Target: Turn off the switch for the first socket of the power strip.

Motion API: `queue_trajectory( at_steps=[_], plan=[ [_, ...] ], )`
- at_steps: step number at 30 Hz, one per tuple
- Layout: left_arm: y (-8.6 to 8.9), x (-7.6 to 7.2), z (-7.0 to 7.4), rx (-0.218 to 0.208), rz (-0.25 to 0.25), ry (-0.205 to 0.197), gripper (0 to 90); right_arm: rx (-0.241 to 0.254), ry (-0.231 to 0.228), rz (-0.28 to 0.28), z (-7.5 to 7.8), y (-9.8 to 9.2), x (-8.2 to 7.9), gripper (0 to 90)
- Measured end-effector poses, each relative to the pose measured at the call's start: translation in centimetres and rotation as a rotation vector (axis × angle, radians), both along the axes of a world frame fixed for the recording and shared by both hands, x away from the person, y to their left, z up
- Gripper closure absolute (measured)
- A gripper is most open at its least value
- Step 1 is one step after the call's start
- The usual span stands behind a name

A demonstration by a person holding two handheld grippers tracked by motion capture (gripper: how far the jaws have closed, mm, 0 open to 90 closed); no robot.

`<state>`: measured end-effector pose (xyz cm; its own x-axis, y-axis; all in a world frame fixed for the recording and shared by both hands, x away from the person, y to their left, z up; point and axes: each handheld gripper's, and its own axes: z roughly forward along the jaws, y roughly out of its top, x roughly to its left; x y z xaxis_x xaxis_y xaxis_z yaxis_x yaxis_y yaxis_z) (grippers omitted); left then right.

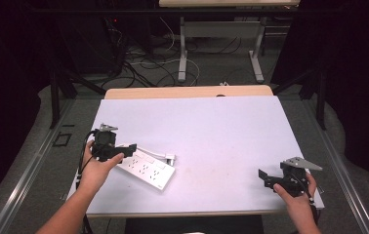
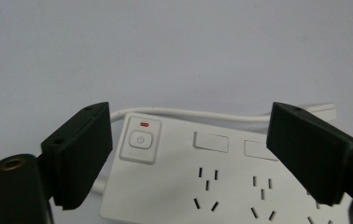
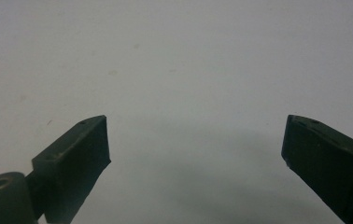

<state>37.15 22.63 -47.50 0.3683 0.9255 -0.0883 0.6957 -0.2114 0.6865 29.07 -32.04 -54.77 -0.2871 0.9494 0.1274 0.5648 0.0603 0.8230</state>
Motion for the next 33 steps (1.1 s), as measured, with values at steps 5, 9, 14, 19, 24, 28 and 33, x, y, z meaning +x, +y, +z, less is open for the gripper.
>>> queue_trajectory(
  at_steps=[5, 9, 14, 19, 24, 28, 33],
  plan=[
    [0.9, -0.2, 0.0, -0.017, 0.028, -0.002, 2.5, 0.0, 0.0, -0.001, 0.0, 0.0, 0.0, 7.2],
    [1.6, -0.4, 0.1, -0.027, 0.05, -0.012, 0.2, 0.001, 0.006, 0.008, 0.0, -0.1, 0.0, 7.1],
    [2.3, -0.9, 0.0, -0.03, 0.044, -0.014, 0.2, -0.001, -0.001, 0.001, 0.0, 0.0, 0.0, 7.1],
    [2.9, -1.6, -0.4, -0.046, 0.032, -0.022, 0.2, -0.002, 0.002, 0.002, 0.0, 0.0, 0.0, 7.1],
    [3.3, -2.5, -0.8, -0.07, 0.044, -0.043, 0.2, 0.002, 0.001, -0.007, 0.0, 0.1, 0.0, 7.1],
    [3.6, -3.2, -1.1, -0.077, 0.053, -0.052, 0.2, 0.0, 0.005, 0.002, 0.0, 0.0, 0.0, 7.1],
    [4.0, -4.2, -1.5, -0.1, 0.071, -0.093, 0.3, 0.0, -0.004, 0.002, 0.0, 0.0, 0.0, 7.1]
  ],
)
